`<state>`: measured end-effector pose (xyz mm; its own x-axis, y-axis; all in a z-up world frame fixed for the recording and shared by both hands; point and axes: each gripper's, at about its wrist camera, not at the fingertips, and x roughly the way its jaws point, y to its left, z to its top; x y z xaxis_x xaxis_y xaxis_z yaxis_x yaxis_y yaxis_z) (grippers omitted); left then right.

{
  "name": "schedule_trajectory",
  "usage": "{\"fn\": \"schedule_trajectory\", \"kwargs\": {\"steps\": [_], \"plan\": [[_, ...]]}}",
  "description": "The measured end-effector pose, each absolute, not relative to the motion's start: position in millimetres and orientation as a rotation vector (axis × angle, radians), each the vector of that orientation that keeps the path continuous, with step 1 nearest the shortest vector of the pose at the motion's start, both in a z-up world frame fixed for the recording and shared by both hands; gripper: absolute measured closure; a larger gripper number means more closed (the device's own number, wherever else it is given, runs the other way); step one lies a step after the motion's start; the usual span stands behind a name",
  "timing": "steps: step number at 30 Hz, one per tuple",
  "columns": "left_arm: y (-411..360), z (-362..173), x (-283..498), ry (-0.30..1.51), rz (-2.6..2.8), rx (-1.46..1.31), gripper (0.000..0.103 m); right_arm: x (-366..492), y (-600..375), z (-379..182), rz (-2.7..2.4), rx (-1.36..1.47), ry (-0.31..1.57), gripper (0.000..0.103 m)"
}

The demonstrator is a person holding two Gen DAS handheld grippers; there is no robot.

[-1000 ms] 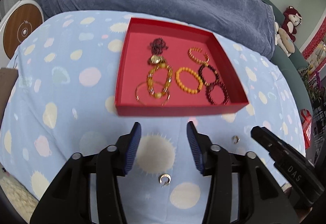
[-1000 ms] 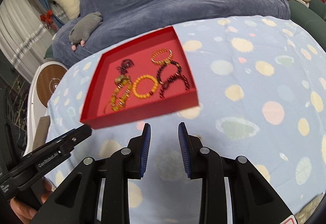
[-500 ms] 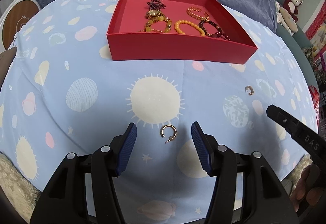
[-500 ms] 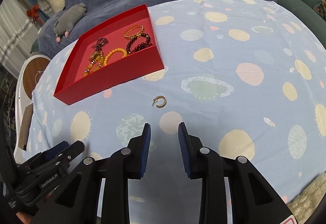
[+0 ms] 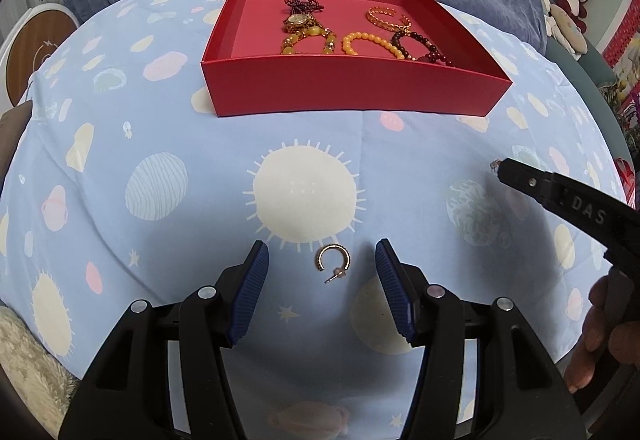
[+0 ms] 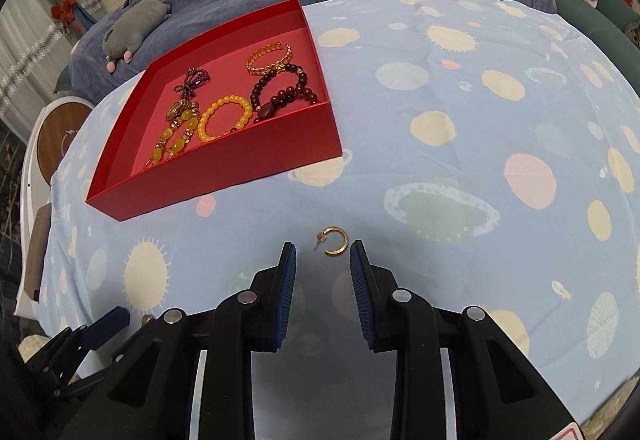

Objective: Organize jewelry
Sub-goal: 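Move both grippers to the two small gold hoop earrings on the sheet, then grasp one gold hoop earring with the left gripper while the right gripper grasps the other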

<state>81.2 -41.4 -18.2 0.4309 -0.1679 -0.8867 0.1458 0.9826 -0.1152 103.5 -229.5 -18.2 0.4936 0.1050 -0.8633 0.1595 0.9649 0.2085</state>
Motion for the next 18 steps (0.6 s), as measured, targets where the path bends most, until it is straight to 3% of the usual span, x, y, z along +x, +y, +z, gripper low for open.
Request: {"fn": "schedule_trajectory", "kwargs": {"steps": [8,13,18], "plan": [[-42.3,-19.2,81.2,1.102,-0.200,-0.008,0.049,115.4,-220.0,-27.8,-0.030,0.230,1.075,0.075],[-41.8,-19.2,80.5,1.100,-0.199,-0.010,0.049,115.1,-221.5,-28.4,-0.043,0.227,1.068,0.085],[-37.2,-18.3,76.1,1.098,-0.197,-0.032,0.049,111.6,-221.8,-28.2,-0.034,0.218,1.068,0.086]]}}
